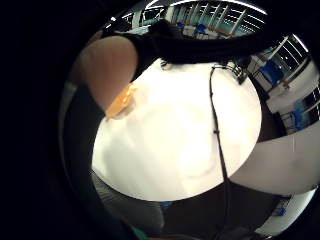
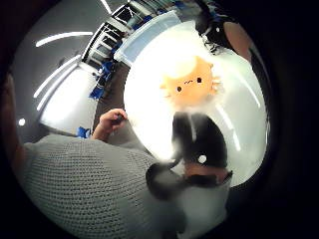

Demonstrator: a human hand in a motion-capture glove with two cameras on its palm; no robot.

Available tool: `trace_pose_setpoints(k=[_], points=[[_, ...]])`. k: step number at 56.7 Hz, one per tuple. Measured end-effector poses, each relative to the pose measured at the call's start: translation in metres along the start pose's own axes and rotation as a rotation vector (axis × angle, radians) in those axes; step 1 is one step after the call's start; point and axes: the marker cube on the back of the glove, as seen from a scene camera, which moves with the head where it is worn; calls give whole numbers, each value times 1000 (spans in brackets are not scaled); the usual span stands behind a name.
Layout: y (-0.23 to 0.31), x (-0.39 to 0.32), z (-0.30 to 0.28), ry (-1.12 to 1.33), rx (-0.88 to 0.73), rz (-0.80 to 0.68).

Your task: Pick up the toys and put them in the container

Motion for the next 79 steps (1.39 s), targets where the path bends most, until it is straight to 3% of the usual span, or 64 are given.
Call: trace_pose_setpoints(k=[28,43,51,58,68,79], points=[[-32,9,4,23,-25,20],[-168,54,10,66,-39,148],[-273,85,33,79,-224,252],[-317,94,50,96,-274,301],[-327,105,86,127,-387,364],[-304,107,146,241,-634,373]])
